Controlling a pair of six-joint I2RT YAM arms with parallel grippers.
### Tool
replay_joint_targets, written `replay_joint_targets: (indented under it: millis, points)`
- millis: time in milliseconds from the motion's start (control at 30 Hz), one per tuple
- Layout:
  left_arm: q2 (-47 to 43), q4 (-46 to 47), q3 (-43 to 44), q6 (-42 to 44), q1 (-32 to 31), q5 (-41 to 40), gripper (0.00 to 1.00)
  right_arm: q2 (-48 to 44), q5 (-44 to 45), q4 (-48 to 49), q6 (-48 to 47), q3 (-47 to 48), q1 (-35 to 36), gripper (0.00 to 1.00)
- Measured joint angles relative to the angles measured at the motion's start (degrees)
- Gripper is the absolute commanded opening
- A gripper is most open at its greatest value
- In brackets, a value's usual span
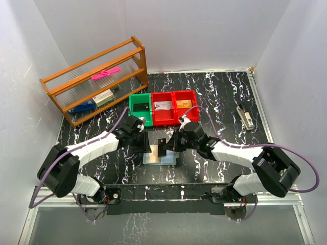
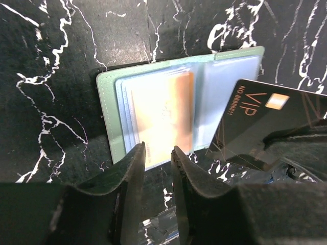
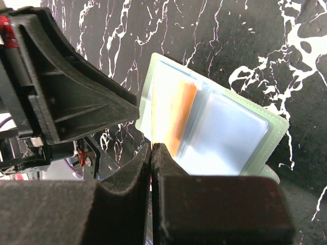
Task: Take the credit cards out of the card holder
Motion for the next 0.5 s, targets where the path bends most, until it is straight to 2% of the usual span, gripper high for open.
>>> replay_joint_targets:
  millis: [267, 367, 500]
  points:
    - [-6.9, -4.7, 2.8, 3.3, 0.6, -6.9, 0.43, -0.5, 1.7, 0.4, -3.4, 0.1, 3.3, 0.00]
    - [-9.5, -6.6, 4.7, 5.5, 2.8, -9.6, 0.58, -0.5, 3.4, 0.4, -5.2, 1.1, 5.5, 0.00]
    - [-14.7, -8.7, 5.5, 7.8, 9.0, -12.7, 0.77, -0.9, 6.7, 0.5, -8.3, 2.8, 8.4, 0.00]
